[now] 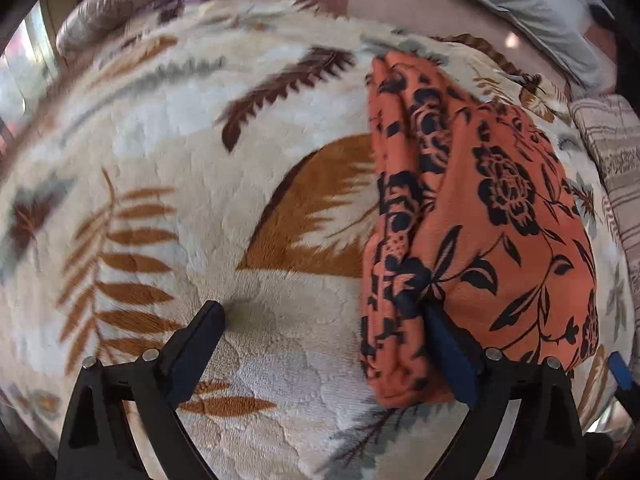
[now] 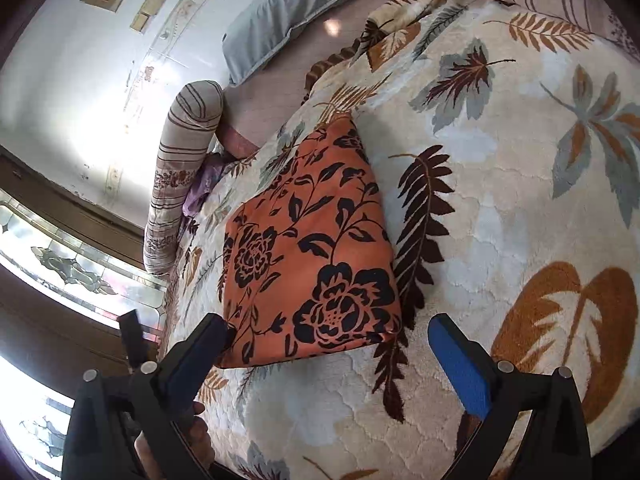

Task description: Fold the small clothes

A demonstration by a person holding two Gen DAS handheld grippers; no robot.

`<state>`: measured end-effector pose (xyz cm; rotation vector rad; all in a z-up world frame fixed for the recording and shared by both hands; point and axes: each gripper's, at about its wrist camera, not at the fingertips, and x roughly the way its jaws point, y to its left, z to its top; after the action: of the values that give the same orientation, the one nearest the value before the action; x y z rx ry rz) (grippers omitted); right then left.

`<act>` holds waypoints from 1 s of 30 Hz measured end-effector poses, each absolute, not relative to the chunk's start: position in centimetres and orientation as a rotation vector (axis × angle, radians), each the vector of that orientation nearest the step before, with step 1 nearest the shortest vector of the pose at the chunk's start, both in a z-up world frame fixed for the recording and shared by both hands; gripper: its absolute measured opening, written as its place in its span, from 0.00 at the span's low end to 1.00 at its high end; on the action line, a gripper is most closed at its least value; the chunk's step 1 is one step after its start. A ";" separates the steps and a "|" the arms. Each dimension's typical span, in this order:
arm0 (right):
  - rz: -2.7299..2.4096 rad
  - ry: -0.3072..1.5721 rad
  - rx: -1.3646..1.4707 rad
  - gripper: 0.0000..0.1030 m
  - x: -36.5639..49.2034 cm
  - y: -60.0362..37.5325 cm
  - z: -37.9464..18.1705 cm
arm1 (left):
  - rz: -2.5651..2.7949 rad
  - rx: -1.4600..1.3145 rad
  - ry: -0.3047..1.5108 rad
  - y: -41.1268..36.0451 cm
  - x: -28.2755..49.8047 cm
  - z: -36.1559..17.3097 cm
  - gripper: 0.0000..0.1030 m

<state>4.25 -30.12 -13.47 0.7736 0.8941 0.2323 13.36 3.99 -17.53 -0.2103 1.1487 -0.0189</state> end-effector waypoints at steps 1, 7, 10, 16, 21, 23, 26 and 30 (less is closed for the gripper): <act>0.240 0.897 0.760 0.99 4.4 -30.0 -13.4 | -0.030 -0.227 1.124 4.5 13.1 -16.8 0.95; 0.305 0.827 0.679 0.99 5.3 -28.6 -12.4 | -0.161 -0.177 0.962 2.5 15.4 -10.3 0.94; 0.352 0.821 0.664 0.99 5.7 -27.9 -12.6 | -0.212 -0.181 0.997 0.9 20.6 -10.8 0.92; 0.352 0.849 0.635 0.99 6.0 -27.7 -14.0 | -0.131 -0.234 1.157 2.4 29.2 -17.1 0.60; 0.368 0.861 0.660 0.99 6.4 -28.0 -14.6 | -0.150 -0.188 1.107 2.3 28.5 -16.6 0.64; 0.378 0.837 0.668 0.99 6.2 -28.0 -13.7 | -0.151 -0.186 1.074 2.3 27.7 -15.4 0.64; 0.427 0.765 0.686 0.99 6.2 -27.9 -11.6 | -0.149 -0.136 1.023 2.0 27.1 -14.3 0.64; 0.538 0.841 0.783 0.99 9.3 -26.8 -13.1 | -0.099 -0.185 1.117 3.1 28.2 -16.6 0.72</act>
<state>9.28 -26.76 -13.13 0.7826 0.8409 0.5380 28.17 3.07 -16.57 -0.1851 1.1167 -0.0988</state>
